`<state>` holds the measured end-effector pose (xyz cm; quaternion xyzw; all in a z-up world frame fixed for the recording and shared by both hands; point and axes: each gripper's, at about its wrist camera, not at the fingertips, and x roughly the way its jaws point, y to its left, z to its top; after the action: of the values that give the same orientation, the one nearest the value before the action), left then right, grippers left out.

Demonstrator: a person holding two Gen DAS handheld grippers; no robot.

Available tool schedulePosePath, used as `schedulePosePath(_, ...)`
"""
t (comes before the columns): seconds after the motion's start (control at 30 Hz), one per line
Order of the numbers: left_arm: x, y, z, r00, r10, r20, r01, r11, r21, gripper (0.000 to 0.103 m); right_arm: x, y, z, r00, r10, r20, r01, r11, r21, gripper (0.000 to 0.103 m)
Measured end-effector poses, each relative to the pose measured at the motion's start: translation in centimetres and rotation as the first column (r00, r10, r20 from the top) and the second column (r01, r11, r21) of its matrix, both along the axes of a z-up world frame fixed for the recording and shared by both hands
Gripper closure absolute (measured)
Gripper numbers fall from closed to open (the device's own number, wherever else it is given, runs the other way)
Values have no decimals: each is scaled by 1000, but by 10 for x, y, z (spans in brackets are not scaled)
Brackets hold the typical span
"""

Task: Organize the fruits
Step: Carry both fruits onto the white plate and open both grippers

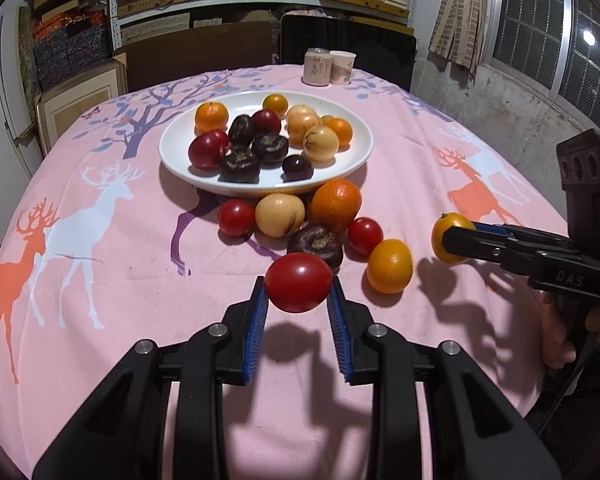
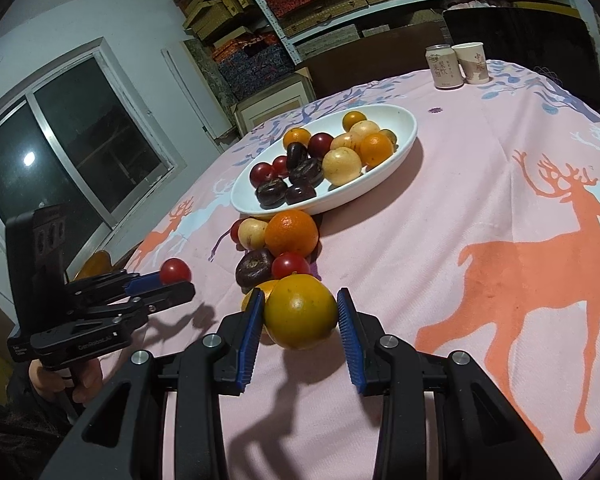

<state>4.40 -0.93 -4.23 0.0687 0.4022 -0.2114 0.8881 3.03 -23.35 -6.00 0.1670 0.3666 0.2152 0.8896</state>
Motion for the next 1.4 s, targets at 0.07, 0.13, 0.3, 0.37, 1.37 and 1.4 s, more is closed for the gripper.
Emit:
schedulePosePath(0.07,2,-1,8,1000,2,20,-2,1000,0,74,4,-2,6,1000,-11,9,11,1000,-6,66)
schedulePosePath(0.13,7,-2,18,999,21,44,-21,1000,-1,74,10,-4,21,999,-22,41,23,999,-22,66)
schedulePosePath(0.3,35,-7,49,993,27,112,-28,1000,9,74,40,-6,72,989,-35,143,42,998,-50,66)
schedulePosePath(0.37,55,-14,57,991,12,133,-17,999,33,74,56,-5,83,985,-39,169,50,997,-61,66)
schedulePosePath(1.37,200,-28,22,970,207,128,-225,963,149,14,191,35,57,994,-44,102,62,983,-176,47)
schedulePosePath(1.4,195,-27,23,970,206,132,-225,963,147,14,183,34,56,994,-35,107,54,982,-180,47)
